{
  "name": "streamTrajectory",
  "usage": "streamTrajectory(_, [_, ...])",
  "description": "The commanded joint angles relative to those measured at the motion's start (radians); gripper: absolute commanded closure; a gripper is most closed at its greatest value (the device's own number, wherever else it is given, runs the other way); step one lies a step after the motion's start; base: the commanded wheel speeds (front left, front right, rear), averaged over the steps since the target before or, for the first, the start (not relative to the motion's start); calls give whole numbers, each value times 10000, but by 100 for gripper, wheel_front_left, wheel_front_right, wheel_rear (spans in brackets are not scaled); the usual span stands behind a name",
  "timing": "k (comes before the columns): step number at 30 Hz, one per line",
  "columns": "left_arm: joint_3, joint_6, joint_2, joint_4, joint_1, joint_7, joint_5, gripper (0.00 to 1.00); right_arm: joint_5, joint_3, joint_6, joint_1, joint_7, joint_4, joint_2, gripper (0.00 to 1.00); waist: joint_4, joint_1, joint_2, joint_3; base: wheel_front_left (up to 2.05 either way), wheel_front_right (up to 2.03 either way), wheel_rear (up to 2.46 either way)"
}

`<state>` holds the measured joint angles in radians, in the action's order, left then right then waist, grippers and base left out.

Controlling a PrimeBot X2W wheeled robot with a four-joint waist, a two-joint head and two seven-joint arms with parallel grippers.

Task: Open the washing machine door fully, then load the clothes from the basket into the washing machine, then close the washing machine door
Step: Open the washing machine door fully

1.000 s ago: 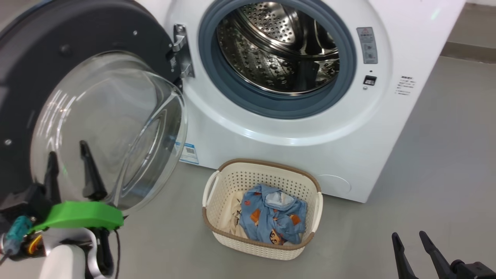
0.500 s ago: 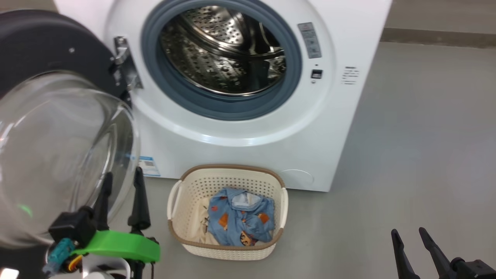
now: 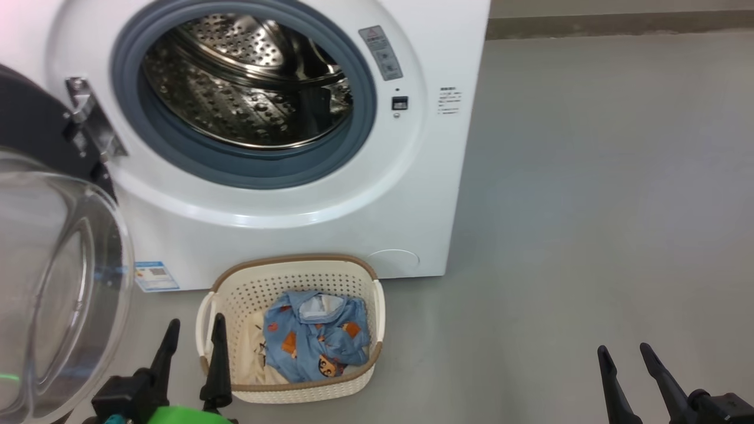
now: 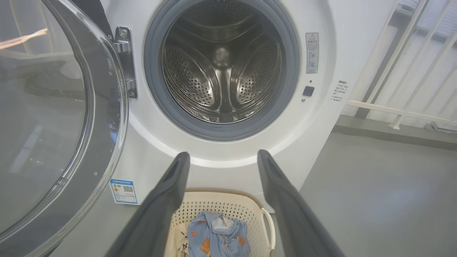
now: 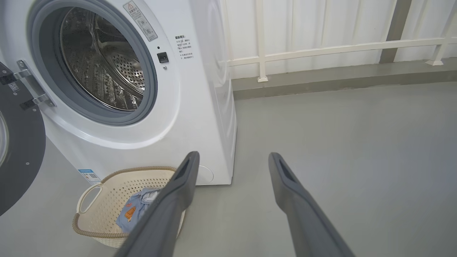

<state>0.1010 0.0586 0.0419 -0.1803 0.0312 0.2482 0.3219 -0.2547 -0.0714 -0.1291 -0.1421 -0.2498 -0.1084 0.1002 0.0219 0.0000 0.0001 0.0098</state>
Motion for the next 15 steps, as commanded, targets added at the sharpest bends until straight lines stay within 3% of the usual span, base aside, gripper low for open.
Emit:
streamTrajectory(1, [-452,104,119,445,19,130,-175,0,96,247,-16,374,-120,266,195,0,-286,0,-1,69,0,0,0])
streamTrajectory(15, [-896,360,86,985,-1009,134,71,0,143,-50,-16,400,-120,176,99,0,-418,0,-1,130,0,0,0])
